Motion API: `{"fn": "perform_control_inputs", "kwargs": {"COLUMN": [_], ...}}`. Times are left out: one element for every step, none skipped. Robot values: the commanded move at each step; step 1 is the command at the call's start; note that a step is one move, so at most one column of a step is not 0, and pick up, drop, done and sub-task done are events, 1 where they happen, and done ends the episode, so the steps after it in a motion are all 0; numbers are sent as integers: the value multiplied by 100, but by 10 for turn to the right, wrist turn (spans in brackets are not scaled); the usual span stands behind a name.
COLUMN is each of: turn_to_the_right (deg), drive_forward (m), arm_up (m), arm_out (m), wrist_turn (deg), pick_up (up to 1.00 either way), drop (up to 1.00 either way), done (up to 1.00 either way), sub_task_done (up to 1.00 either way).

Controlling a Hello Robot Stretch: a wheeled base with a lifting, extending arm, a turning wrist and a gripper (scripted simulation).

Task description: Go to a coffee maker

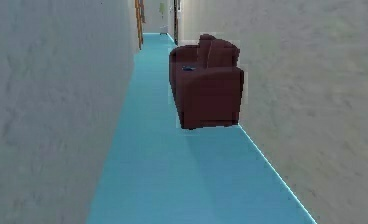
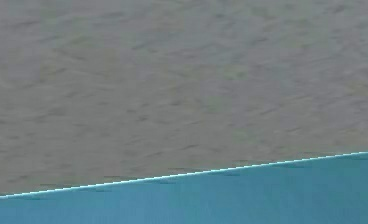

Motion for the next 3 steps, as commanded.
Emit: {"fn": "perform_control_inputs", "kwargs": {"turn_to_the_right": [-90, 0, -30], "drive_forward": [0, 100, 0], "arm_up": [0, 0, 0], "arm_out": [0, 0, 0], "wrist_turn": [0, 0, 0], "pick_up": [0, 0, 0], "drop": [0, 0, 0], "done": [0, 0, 0], "sub_task_done": [0, 0, 0]}}
